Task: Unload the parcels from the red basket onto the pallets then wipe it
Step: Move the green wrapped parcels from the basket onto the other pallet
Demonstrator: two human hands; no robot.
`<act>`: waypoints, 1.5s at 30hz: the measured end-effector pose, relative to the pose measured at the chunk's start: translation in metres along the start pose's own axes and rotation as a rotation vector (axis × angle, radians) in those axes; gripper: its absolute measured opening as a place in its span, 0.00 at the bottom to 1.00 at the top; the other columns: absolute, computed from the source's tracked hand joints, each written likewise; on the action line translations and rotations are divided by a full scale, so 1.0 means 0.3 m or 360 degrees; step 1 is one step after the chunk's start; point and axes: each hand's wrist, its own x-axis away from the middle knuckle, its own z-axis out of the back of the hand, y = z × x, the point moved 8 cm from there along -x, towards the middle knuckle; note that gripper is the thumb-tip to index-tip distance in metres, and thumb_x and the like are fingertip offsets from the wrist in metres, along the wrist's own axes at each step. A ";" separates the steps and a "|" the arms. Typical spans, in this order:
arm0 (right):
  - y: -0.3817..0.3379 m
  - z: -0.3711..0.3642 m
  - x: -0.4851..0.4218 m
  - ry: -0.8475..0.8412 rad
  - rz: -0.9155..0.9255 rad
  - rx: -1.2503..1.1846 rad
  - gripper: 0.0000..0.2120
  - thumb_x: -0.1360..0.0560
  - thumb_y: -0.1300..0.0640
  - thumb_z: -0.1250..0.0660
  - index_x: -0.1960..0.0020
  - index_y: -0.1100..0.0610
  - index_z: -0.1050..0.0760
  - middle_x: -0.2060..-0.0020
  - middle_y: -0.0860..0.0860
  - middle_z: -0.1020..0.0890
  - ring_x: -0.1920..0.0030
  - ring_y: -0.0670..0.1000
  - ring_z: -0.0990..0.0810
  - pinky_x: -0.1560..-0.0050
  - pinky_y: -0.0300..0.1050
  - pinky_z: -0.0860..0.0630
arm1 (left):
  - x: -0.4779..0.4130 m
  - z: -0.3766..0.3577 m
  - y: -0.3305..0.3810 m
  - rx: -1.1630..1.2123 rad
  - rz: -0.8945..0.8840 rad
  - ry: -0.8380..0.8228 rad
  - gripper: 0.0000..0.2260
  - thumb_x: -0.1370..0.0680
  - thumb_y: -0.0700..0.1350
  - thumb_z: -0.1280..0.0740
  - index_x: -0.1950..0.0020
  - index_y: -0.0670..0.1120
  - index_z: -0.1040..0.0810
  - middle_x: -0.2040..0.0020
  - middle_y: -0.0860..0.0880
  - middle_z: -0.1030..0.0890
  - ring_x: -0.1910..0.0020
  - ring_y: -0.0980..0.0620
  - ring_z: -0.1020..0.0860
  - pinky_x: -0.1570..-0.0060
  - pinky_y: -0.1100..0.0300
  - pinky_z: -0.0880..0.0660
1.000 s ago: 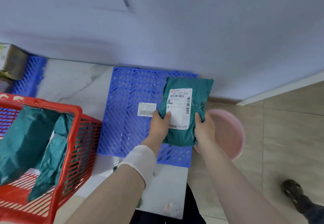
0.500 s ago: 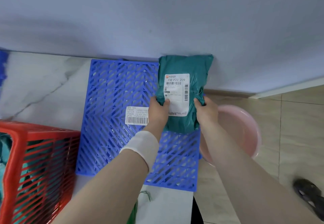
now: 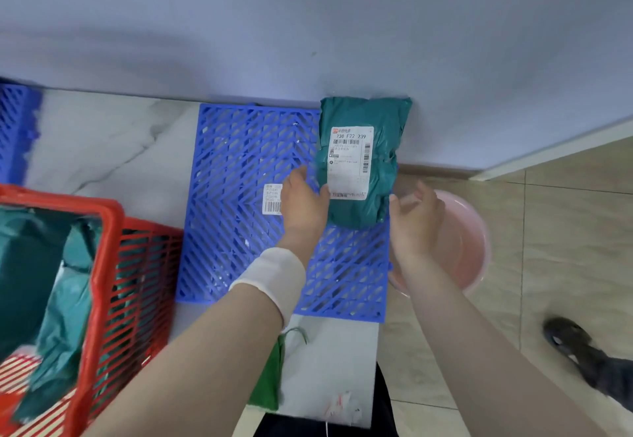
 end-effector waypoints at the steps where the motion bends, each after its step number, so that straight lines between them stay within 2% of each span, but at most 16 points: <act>1: -0.020 0.025 0.058 0.0003 0.0061 0.0083 0.25 0.24 0.56 0.35 0.30 0.59 0.37 0.34 0.59 0.32 0.35 0.56 0.33 0.43 0.37 0.41 | 0.043 0.031 0.009 -0.0076 -0.0063 0.0000 0.22 0.23 0.43 0.35 0.31 0.41 0.35 0.34 0.44 0.29 0.35 0.45 0.30 0.36 0.49 0.33; 4: -0.067 0.075 0.233 -0.0046 0.0245 0.0336 0.24 0.24 0.56 0.36 0.30 0.58 0.36 0.35 0.58 0.32 0.37 0.57 0.32 0.44 0.40 0.41 | 0.195 0.130 0.046 -0.0416 -0.0269 -0.0014 0.18 0.23 0.45 0.36 0.35 0.43 0.31 0.39 0.44 0.25 0.38 0.43 0.29 0.38 0.49 0.34; 8: -0.103 0.102 0.452 -0.0135 0.0561 0.0808 0.23 0.25 0.55 0.36 0.32 0.58 0.34 0.36 0.58 0.31 0.36 0.59 0.34 0.38 0.49 0.41 | 0.415 0.246 0.063 -0.0903 -0.0605 -0.0099 0.18 0.24 0.46 0.37 0.34 0.45 0.31 0.38 0.43 0.27 0.37 0.42 0.31 0.38 0.52 0.39; 9: -0.105 0.102 0.503 -0.0160 0.0600 0.0877 0.23 0.25 0.55 0.36 0.32 0.57 0.34 0.35 0.57 0.31 0.35 0.59 0.36 0.37 0.49 0.42 | 0.466 0.274 0.063 -0.0955 -0.0716 -0.0091 0.17 0.25 0.44 0.35 0.37 0.44 0.28 0.41 0.43 0.25 0.39 0.42 0.29 0.40 0.52 0.37; 11: -0.110 0.094 0.604 -0.0202 0.0671 0.0942 0.24 0.25 0.54 0.35 0.31 0.57 0.34 0.34 0.57 0.32 0.33 0.58 0.37 0.36 0.50 0.42 | 0.556 0.335 0.053 -0.1060 -0.0969 0.0109 0.15 0.34 0.42 0.28 0.48 0.43 0.22 0.52 0.44 0.20 0.51 0.42 0.22 0.50 0.54 0.28; 13: -0.120 0.083 0.707 -0.0212 0.0780 0.0986 0.24 0.26 0.55 0.34 0.32 0.58 0.33 0.34 0.57 0.32 0.32 0.59 0.38 0.35 0.53 0.40 | 0.628 0.378 0.017 -0.1200 -0.1096 0.0201 0.15 0.41 0.42 0.25 0.56 0.44 0.20 0.60 0.46 0.19 0.59 0.44 0.20 0.55 0.56 0.24; 15: -0.134 0.080 0.805 -0.0194 0.0848 0.0990 0.24 0.28 0.57 0.32 0.34 0.60 0.31 0.36 0.59 0.30 0.31 0.62 0.38 0.33 0.55 0.40 | 0.685 0.430 -0.012 -0.1295 -0.1152 0.0215 0.13 0.39 0.42 0.26 0.56 0.45 0.20 0.61 0.47 0.19 0.59 0.44 0.20 0.52 0.53 0.24; 20: -0.190 0.048 1.015 -0.0174 0.0862 0.1027 0.24 0.28 0.56 0.32 0.34 0.59 0.30 0.35 0.59 0.30 0.29 0.62 0.41 0.31 0.56 0.42 | 0.795 0.634 -0.056 -0.1357 -0.1282 0.0328 0.12 0.34 0.44 0.40 0.55 0.47 0.20 0.59 0.49 0.19 0.55 0.45 0.20 0.48 0.52 0.24; 22: -0.241 0.010 1.097 -0.0147 0.0879 0.1032 0.24 0.28 0.55 0.32 0.34 0.58 0.31 0.34 0.57 0.30 0.28 0.61 0.42 0.32 0.56 0.43 | 0.817 0.733 -0.084 -0.1331 -0.1331 0.0378 0.12 0.34 0.45 0.40 0.55 0.47 0.20 0.57 0.49 0.19 0.53 0.45 0.20 0.47 0.52 0.25; 26: -0.368 -0.130 1.273 -0.0094 0.0923 0.0987 0.23 0.28 0.55 0.31 0.34 0.58 0.29 0.34 0.57 0.29 0.28 0.61 0.41 0.34 0.58 0.41 | 0.803 0.950 -0.195 -0.1291 -0.1354 0.0426 0.11 0.36 0.44 0.32 0.54 0.46 0.20 0.54 0.47 0.19 0.51 0.44 0.20 0.46 0.52 0.26; 30: -0.486 -0.304 1.416 -0.0121 0.0980 0.0941 0.23 0.28 0.55 0.31 0.35 0.58 0.29 0.35 0.57 0.29 0.29 0.61 0.40 0.34 0.58 0.40 | 0.745 1.162 -0.321 -0.1350 -0.1305 0.0487 0.10 0.32 0.45 0.39 0.55 0.46 0.22 0.55 0.47 0.19 0.52 0.44 0.21 0.44 0.51 0.33; 32: -0.524 -0.372 1.461 -0.0151 0.0976 0.0938 0.23 0.28 0.54 0.31 0.35 0.57 0.29 0.35 0.57 0.29 0.29 0.61 0.39 0.35 0.59 0.39 | 0.705 1.236 -0.382 -0.1406 -0.1203 0.0464 0.09 0.34 0.45 0.33 0.55 0.47 0.21 0.54 0.48 0.19 0.51 0.45 0.20 0.43 0.51 0.29; 35: -0.565 -0.438 1.489 -0.0139 0.1011 0.0855 0.22 0.29 0.55 0.30 0.37 0.59 0.27 0.38 0.58 0.27 0.32 0.62 0.36 0.36 0.61 0.34 | 0.651 1.301 -0.436 -0.1384 -0.1103 0.0364 0.14 0.37 0.43 0.26 0.52 0.45 0.21 0.53 0.47 0.18 0.49 0.44 0.20 0.44 0.49 0.26; 39: -0.600 -0.535 1.487 -0.0278 0.0989 0.0911 0.22 0.26 0.53 0.34 0.33 0.56 0.31 0.35 0.55 0.30 0.30 0.58 0.40 0.33 0.55 0.39 | 0.591 1.377 -0.471 -0.1352 -0.0970 0.0369 0.13 0.36 0.41 0.26 0.52 0.44 0.20 0.54 0.46 0.18 0.50 0.44 0.20 0.47 0.50 0.25; 43: -0.644 -0.615 1.493 -0.0343 0.0988 0.0918 0.23 0.25 0.52 0.35 0.32 0.56 0.33 0.35 0.54 0.31 0.30 0.56 0.40 0.33 0.53 0.39 | 0.525 1.428 -0.518 -0.1292 -0.0910 0.0290 0.14 0.32 0.41 0.29 0.48 0.42 0.21 0.48 0.44 0.19 0.46 0.42 0.22 0.42 0.48 0.29; 45: -0.668 -0.664 1.496 -0.0367 0.0987 0.0934 0.23 0.25 0.51 0.36 0.32 0.56 0.33 0.35 0.54 0.31 0.31 0.56 0.40 0.33 0.52 0.38 | 0.488 1.466 -0.538 -0.1325 -0.0893 0.0279 0.14 0.33 0.42 0.28 0.47 0.42 0.21 0.49 0.44 0.19 0.47 0.42 0.22 0.43 0.48 0.28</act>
